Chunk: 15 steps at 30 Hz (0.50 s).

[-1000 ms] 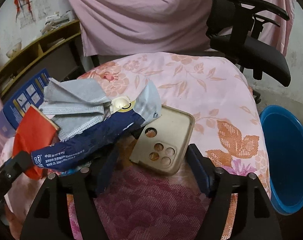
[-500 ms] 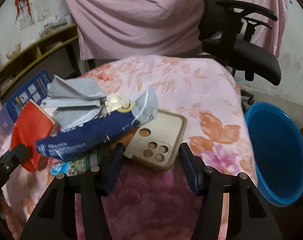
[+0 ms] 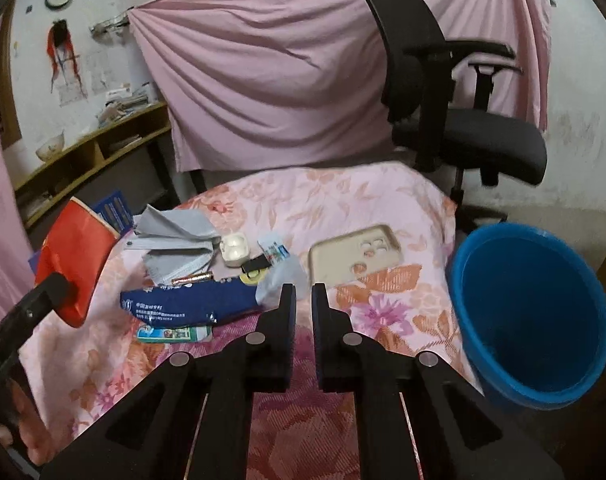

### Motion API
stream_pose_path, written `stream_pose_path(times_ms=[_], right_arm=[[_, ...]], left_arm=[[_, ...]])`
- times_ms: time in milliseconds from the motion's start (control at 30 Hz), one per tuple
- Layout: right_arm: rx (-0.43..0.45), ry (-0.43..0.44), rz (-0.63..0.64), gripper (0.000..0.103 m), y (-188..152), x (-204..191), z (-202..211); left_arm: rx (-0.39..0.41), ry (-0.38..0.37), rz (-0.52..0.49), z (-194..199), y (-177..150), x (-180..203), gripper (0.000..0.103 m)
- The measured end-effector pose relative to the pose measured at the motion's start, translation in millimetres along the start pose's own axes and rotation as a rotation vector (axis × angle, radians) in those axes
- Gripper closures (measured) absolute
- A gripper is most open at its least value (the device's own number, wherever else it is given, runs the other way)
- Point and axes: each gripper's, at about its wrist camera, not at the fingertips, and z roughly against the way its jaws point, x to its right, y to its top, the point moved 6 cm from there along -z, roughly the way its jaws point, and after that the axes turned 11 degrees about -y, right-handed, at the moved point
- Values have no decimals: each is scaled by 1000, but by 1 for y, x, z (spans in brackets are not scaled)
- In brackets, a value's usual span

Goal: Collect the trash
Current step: 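Grasp the beige phone case with the right tool while the left tool holds the red cup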

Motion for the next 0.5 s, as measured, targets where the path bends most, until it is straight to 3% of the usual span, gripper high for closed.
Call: stream_pose_path(times_ms=[133, 167, 200, 233, 433, 500], right_arm=[[-24, 12, -61, 92, -2, 12, -4], [-42, 9, -76, 82, -3, 16, -7], [-59, 5, -89, 61, -4, 19, -10], [-77, 2, -107, 52, -5, 22, -14], [-122, -71, -105, 46, 10, 35, -46], [-137, -67, -110, 33, 16, 38, -57]], left_arm=[[-45, 12, 14, -10, -10, -1, 57], [-56, 18, 15, -11, -11, -3, 57], [-69, 24, 20, -15, -13, -6, 57], [-86, 28, 31, -19, -15, -8, 57], [-153, 4, 98, -36, -27, -25, 57], [-166, -17, 112, -39, -29, -27, 57]])
